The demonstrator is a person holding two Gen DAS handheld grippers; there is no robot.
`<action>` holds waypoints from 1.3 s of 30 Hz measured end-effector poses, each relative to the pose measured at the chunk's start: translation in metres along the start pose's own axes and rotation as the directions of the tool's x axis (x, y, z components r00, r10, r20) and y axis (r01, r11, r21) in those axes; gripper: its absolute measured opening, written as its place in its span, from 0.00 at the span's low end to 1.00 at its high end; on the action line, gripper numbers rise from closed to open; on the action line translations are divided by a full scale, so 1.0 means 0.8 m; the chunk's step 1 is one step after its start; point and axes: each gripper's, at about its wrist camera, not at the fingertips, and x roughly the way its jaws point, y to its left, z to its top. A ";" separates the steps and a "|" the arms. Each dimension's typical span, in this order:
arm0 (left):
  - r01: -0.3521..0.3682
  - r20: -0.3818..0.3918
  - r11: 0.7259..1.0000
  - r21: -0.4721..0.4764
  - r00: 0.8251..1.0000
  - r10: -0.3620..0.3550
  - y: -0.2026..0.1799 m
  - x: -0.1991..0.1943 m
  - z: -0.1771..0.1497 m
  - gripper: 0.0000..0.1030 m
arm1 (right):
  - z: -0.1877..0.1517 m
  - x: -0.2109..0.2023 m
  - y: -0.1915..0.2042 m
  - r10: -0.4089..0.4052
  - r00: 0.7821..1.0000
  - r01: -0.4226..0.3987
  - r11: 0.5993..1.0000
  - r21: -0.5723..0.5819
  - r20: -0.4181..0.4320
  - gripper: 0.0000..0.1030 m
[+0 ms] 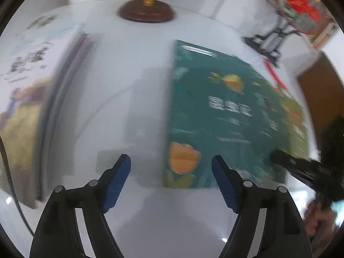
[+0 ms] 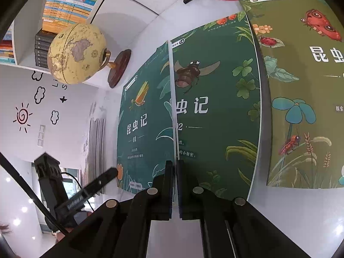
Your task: Organize books
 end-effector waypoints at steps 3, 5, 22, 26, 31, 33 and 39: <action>0.126 0.004 0.992 0.003 0.992 -0.126 -0.005 0.001 -0.005 0.77 | 0.001 0.002 0.001 0.005 1.000 -0.005 1.000 0.000 -0.002 0.02; 0.110 0.019 0.993 0.036 0.994 -0.111 -0.011 0.003 -0.004 0.80 | 0.001 0.003 0.000 0.010 1.000 -0.010 1.000 0.005 -0.003 0.02; 0.216 0.035 0.976 -0.010 0.976 -0.215 -0.033 0.010 0.006 0.46 | -0.001 0.004 -0.008 0.061 0.998 -0.061 0.998 0.008 -0.014 0.01; 0.104 0.049 0.994 -0.025 0.994 -0.103 -0.020 0.002 0.005 0.49 | -0.004 -0.001 0.005 -0.008 1.000 0.008 0.999 -0.043 0.003 0.02; -0.032 0.074 0.999 -0.002 0.997 0.032 -0.005 0.003 0.008 0.68 | 0.006 0.000 -0.004 0.022 1.000 -0.022 1.000 0.006 0.003 0.05; -0.019 0.076 0.999 0.027 0.997 0.017 -0.007 0.009 0.011 0.68 | 0.011 0.008 -0.003 0.052 0.999 -0.052 0.999 0.003 -0.005 0.06; -0.038 0.074 0.994 0.102 0.997 0.030 -0.023 0.022 0.023 0.67 | 0.014 0.018 -0.014 0.169 0.986 -0.168 0.982 0.086 0.003 0.16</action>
